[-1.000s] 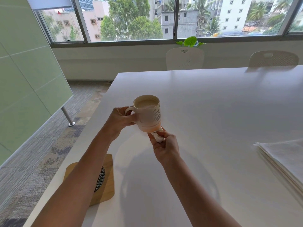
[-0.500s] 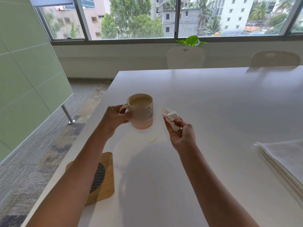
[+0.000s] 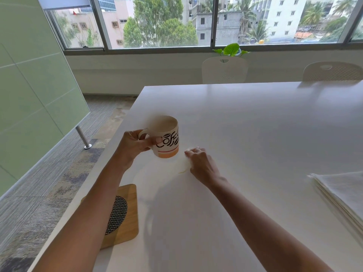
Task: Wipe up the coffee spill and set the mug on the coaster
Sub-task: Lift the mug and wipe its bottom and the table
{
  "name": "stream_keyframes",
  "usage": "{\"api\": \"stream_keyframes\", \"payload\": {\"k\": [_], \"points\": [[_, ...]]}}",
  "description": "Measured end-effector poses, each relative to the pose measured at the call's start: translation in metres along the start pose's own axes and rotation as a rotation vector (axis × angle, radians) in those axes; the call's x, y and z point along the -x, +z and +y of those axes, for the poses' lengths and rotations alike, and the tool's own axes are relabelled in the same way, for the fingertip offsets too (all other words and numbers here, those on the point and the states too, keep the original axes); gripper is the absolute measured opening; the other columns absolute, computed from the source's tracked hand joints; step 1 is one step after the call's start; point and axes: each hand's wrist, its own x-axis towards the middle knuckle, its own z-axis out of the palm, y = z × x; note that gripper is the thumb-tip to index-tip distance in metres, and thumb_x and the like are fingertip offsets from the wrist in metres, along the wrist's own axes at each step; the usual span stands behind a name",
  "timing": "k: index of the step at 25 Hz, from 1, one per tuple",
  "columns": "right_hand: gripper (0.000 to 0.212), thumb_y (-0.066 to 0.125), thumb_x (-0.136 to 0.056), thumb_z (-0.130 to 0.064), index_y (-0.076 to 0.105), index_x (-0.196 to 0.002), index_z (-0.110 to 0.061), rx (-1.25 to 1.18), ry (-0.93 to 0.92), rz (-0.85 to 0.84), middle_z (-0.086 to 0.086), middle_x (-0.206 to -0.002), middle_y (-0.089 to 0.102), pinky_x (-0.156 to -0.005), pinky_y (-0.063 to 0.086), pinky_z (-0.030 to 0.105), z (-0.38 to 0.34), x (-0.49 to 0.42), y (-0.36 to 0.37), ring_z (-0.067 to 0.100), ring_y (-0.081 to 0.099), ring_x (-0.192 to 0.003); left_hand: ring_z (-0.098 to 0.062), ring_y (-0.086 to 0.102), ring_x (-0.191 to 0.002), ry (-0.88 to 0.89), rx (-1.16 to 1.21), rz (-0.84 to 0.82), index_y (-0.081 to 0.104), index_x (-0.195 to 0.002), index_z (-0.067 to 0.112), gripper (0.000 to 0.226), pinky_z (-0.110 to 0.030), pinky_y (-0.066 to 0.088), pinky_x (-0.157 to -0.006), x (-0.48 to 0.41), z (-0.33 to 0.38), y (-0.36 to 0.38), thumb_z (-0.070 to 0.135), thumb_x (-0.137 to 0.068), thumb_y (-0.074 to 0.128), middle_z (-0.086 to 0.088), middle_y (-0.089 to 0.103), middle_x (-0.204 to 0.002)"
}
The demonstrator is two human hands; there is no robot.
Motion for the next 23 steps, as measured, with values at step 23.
{"api": "stream_keyframes", "payload": {"k": [23], "points": [[0.051, 0.047, -0.077, 0.004, 0.074, -0.109, -0.024, -0.206, -0.121, -0.171, -0.003, -0.125, 0.067, -0.103, 0.046, 0.029, -0.024, 0.06, -0.015, 0.01, 0.055, -0.126, -0.021, 0.075, -0.09, -0.056, 0.032, -0.023, 0.076, -0.065, 0.026, 0.015, -0.029, 0.061, -0.072, -0.006, -0.022, 0.012, 0.014, -0.063, 0.085, 0.002, 0.078, -0.079]]}}
